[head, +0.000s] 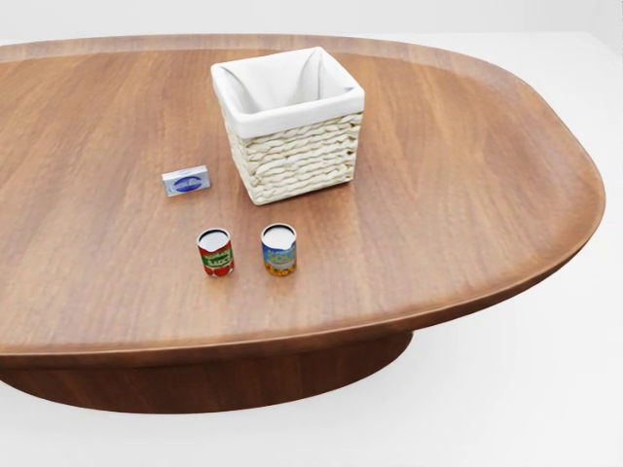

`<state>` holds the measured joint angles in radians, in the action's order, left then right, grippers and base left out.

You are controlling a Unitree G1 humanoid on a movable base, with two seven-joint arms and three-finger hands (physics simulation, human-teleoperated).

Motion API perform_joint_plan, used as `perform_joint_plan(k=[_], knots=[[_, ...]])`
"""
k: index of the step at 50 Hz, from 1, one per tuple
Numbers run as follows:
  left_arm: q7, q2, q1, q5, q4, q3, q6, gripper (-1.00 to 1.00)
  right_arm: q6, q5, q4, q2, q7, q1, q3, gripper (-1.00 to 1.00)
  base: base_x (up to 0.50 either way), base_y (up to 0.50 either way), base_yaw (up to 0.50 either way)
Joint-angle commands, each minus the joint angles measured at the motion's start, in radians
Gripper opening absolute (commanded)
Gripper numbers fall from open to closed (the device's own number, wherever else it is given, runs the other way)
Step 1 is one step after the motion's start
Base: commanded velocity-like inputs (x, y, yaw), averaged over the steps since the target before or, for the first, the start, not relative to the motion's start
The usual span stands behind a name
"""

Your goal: Pick up the tomato sauce, and put it in the basket.

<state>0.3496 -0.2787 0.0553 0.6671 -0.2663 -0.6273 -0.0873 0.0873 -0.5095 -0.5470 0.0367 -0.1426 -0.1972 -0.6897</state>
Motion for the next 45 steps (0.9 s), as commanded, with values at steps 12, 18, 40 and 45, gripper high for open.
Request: perform_joint_plan(k=[12, 18, 40, 45], knots=[[-0.003, 0.002, 0.000, -0.003, 0.006, 0.006, 0.000, 1.00, 0.000, 0.014, 0.017, -0.001, -0.007, 0.001, 0.013, 1.00, 0.00, -0.45, 0.00], [-0.003, 0.002, 0.000, -0.003, 0.005, 0.006, 0.000, 1.00, 0.000, 0.024, 0.013, -0.001, -0.007, -0.001, 0.020, 1.00, 0.00, 0.00, 0.00], [-0.004, 0.005, -0.001, -0.005, 0.002, 0.008, 0.000, 1.00, 0.000, 0.045, 0.042, 0.002, -0.016, 0.007, 0.049, 1.00, 0.26, -0.02, 0.00], [-0.004, 0.005, 0.000, -0.007, 0.004, 0.009, 0.000, 1.00, 0.000, 0.038, 0.025, -0.001, -0.018, 0.003, 0.046, 1.00, 0.34, -0.02, 0.00]])
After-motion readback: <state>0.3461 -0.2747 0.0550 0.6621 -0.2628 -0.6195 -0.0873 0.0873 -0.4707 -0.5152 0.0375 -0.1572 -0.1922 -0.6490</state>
